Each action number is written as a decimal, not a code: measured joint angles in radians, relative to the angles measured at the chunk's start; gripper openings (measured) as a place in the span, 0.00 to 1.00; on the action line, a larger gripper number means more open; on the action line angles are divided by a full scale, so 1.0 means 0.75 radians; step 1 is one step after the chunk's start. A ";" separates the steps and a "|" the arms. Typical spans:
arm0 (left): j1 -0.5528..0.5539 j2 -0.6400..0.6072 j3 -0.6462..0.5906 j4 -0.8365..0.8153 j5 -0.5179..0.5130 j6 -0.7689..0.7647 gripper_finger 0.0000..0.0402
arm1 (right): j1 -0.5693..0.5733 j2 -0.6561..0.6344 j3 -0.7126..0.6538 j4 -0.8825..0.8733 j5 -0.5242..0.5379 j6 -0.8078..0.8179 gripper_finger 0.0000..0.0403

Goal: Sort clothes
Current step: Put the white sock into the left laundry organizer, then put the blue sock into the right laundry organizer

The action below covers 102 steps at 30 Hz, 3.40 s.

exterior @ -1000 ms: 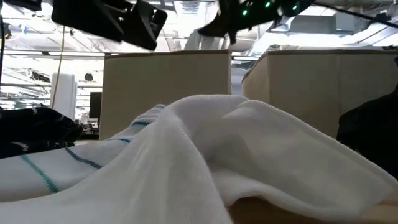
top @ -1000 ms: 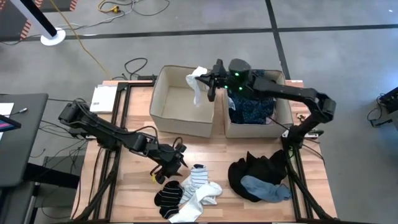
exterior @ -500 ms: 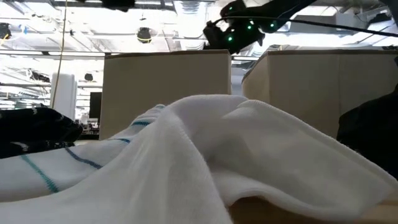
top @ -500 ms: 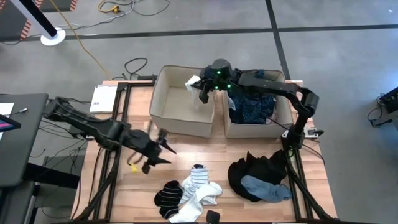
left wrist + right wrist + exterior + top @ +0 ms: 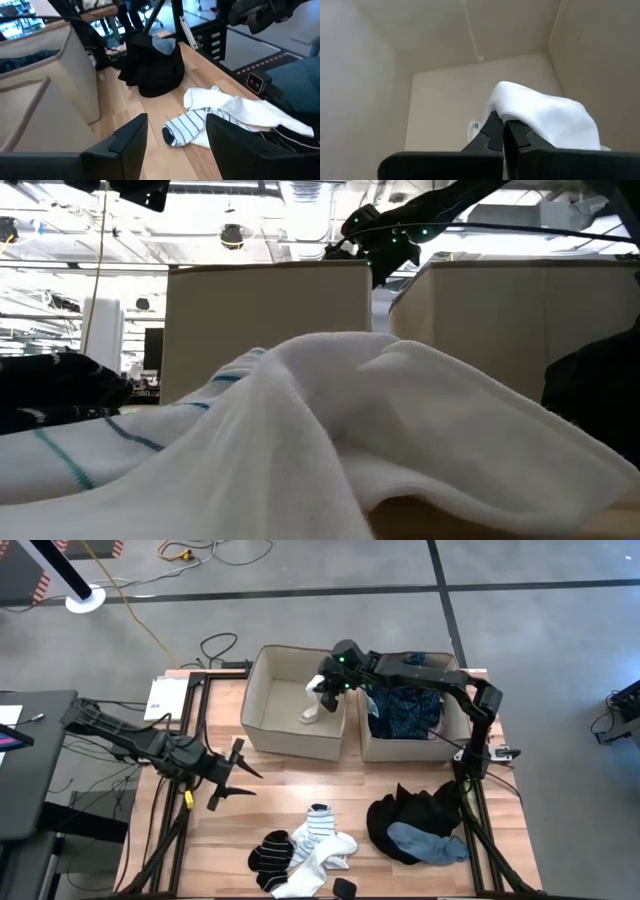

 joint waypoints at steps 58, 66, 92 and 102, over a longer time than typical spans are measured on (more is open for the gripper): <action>0.000 0.011 -0.010 0.185 0.068 0.093 0.49 | 0.295 -0.454 0.135 -0.822 -0.237 0.013 0.69; 0.000 0.011 -0.010 0.184 0.068 0.092 0.49 | 0.607 -0.605 0.135 -1.157 -0.171 0.246 0.69; 0.004 0.734 -0.008 1.055 0.105 0.198 0.49 | 1.545 -0.655 0.132 -1.522 0.462 1.321 0.69; 0.039 1.049 0.213 1.078 0.113 0.218 0.49 | 1.790 -0.598 0.130 -1.529 0.618 1.621 0.69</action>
